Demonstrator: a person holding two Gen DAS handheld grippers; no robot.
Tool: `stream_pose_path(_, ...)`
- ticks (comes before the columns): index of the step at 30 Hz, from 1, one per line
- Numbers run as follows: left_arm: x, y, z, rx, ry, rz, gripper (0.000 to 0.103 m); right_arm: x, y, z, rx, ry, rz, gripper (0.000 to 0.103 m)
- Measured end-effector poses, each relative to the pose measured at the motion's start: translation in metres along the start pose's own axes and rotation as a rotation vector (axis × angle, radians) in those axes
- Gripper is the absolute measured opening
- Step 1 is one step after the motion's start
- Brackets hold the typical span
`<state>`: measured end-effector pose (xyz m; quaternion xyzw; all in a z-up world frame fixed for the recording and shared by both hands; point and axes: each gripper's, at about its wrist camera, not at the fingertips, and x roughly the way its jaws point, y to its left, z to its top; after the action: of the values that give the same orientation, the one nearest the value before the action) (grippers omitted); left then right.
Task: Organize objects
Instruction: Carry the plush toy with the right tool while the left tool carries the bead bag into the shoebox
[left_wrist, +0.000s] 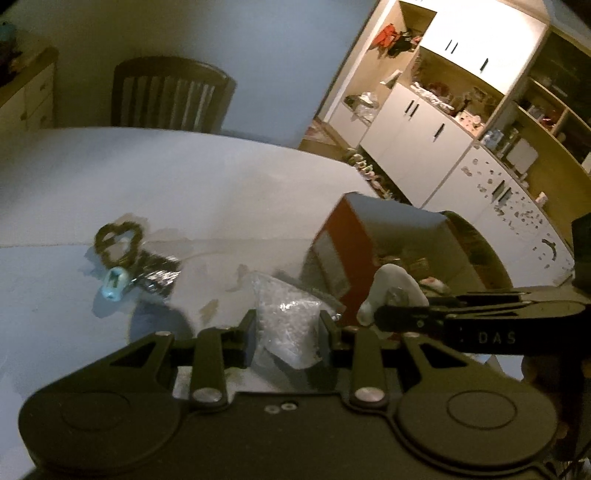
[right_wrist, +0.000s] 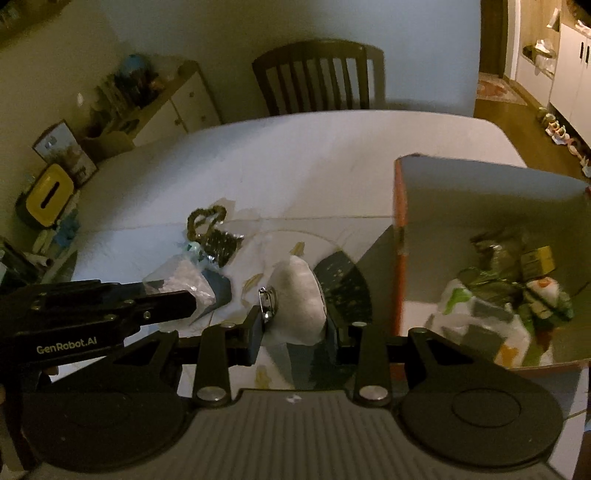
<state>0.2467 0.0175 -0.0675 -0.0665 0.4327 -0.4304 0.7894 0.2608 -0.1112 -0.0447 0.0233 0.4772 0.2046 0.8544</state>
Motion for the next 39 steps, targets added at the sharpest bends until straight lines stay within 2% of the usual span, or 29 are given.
stream_pose_path(9, 0.006, -0.052, 0.011, 0.051, 0.002, -0.023, 0.031, -0.033, -0.052, -0.003, 0.047, -0.031, 0.005, 0.033)
stream_pose_path(22, 0.048, -0.117, 0.020, 0.130, 0.047, -0.014, 0.031, -0.063, -0.151, -0.012, 0.134, -0.067, -0.056, 0.033)
stream_pose_path(32, 0.095, -0.161, 0.030, 0.171, 0.090, 0.001, 0.032, -0.065, -0.216, -0.011, 0.157, -0.066, -0.112, 0.033)
stream_pose_path(39, 0.138, -0.186, 0.035, 0.210, 0.126, 0.041, 0.032, -0.052, -0.250, -0.002, 0.147, -0.044, -0.149, 0.033)
